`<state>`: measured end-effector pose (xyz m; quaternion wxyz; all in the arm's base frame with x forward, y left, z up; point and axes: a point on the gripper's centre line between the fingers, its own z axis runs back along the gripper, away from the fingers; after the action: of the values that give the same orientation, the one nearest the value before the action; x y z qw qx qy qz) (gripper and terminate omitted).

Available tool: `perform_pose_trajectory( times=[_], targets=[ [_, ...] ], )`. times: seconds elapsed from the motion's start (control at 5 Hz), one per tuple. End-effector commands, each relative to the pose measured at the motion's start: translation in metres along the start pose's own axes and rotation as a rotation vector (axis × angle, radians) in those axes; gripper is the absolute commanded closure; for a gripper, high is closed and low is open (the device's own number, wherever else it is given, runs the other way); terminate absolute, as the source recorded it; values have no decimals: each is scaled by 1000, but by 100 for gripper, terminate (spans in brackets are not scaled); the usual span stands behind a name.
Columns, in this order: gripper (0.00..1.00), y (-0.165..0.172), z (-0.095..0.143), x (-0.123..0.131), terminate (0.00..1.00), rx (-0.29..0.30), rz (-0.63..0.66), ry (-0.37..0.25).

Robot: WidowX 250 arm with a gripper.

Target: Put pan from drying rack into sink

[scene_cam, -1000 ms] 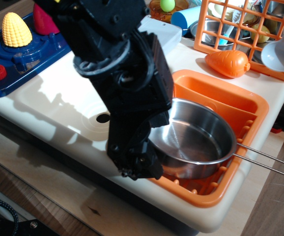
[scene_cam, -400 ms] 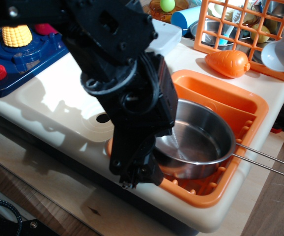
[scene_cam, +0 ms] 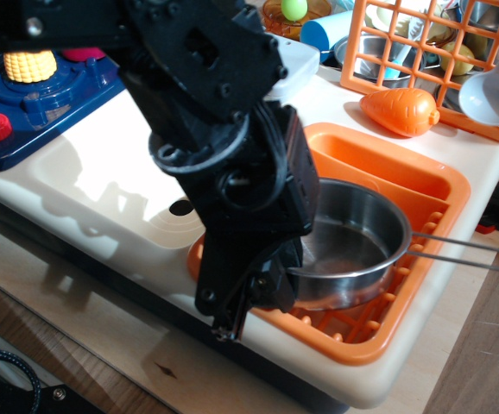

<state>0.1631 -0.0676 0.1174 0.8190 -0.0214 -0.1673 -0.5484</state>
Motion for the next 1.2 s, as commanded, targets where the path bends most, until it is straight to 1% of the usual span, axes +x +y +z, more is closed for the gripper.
perform_pose_trajectory(
  times=[0.0,0.2,0.4,0.6,0.8,1.0],
  targets=[
    [100,6,4,5,0,19,-8,-1],
    [100,7,5,8,0,16,-1,6],
    [100,15,21,10,0,-3,-22,81],
    [100,27,43,-2,0,6,-25,105],
    [100,48,71,-17,0,13,-14,155],
    [100,68,81,-43,0,46,27,162]
  ],
)
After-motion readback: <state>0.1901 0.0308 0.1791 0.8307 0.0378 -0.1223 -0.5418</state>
